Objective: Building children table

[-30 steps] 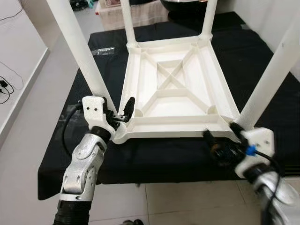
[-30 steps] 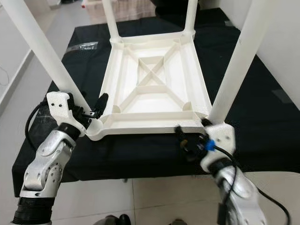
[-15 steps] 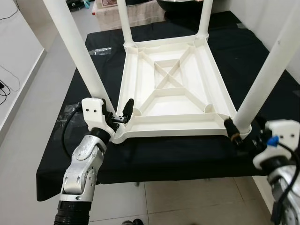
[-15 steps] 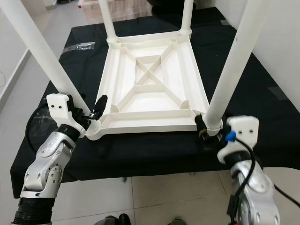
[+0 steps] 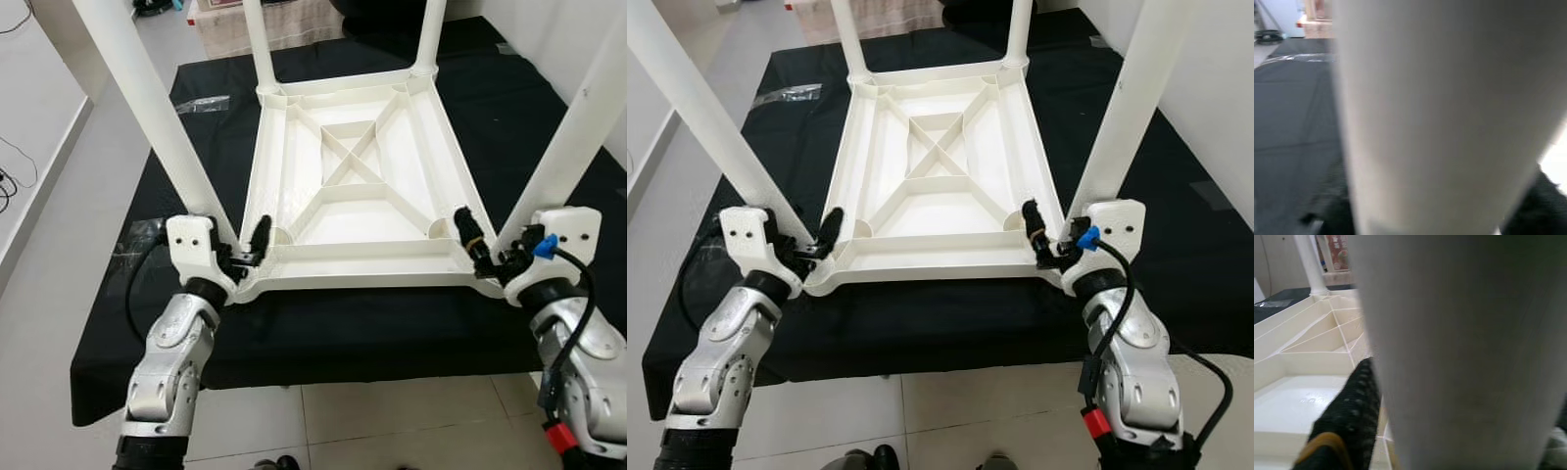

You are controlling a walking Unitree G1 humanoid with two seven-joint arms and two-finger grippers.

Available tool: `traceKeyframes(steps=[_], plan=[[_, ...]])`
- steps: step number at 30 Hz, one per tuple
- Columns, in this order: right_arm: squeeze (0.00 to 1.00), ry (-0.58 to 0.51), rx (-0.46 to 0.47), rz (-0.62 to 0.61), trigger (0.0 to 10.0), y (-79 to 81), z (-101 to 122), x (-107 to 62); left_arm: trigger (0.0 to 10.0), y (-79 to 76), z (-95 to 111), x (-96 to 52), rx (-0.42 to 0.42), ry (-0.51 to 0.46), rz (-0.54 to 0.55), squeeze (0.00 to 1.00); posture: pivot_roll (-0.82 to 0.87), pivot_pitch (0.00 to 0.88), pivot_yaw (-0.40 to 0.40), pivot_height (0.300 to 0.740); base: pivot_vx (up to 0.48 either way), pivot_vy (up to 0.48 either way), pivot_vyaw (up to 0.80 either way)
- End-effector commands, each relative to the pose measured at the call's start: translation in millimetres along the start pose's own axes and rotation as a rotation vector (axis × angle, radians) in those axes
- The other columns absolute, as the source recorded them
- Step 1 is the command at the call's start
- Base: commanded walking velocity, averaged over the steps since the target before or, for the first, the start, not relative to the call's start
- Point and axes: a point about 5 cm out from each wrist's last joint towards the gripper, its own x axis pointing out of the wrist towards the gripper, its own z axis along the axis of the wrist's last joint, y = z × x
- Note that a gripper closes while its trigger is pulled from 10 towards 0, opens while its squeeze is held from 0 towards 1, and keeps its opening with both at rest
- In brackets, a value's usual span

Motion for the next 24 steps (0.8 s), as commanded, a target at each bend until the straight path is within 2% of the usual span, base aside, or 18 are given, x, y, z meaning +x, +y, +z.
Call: traceKeyframes(steps=[1,5,13,14,15,16,22,24], plan=[[0.00,-0.004,0.028,0.106,0.0,23.9,-2.7,5.8,0.0,-6.4,-5.5,-3.4,-0.008,0.036,-0.030,0.00,-0.07,0.224,0.093,0.740,0.000,0.000,0.00],[0.00,-0.016,0.060,0.139,0.0,35.6,-3.8,12.4,0.0,-5.0,-5.0,-9.8,-0.016,0.052,-0.012,0.00,-0.05,0.222,0.093,0.740,0.000,0.000,0.00],[0.00,-0.011,0.067,0.174,0.0,44.3,-5.9,14.1,0.0,-5.1,-6.4,-13.2,-0.016,0.065,-0.002,0.00,-0.05,0.220,0.094,0.740,0.000,0.000,0.00],[0.00,-0.007,0.061,0.185,2.6,46.3,-6.5,14.1,0.0,-4.9,-6.4,-13.1,-0.011,0.068,-0.001,0.00,-0.05,0.220,0.096,0.740,0.000,0.000,0.00],[0.00,-0.007,0.061,0.185,2.6,46.3,-6.5,14.1,0.0,-4.9,-6.4,-13.1,-0.011,0.068,-0.001,0.00,-0.05,0.220,0.096,0.740,0.000,0.000,0.00],[0.00,0.002,0.056,0.193,10.0,48.0,-7.5,14.2,10.0,-4.2,-6.3,-13.1,-0.003,0.070,0.008,0.00,-0.05,0.220,0.096,0.740,0.000,0.000,0.00],[0.00,0.004,0.060,0.195,10.0,52.5,-9.0,16.1,10.0,4.3,-5.9,-11.6,0.046,0.091,0.061,0.00,-0.05,0.220,0.099,0.740,0.000,0.000,0.00],[0.00,0.000,0.064,0.202,10.0,55.8,-8.8,17.5,10.0,5.6,-5.7,-12.1,0.068,0.103,0.064,0.00,-0.04,0.220,0.098,0.740,0.000,0.480,0.00]])
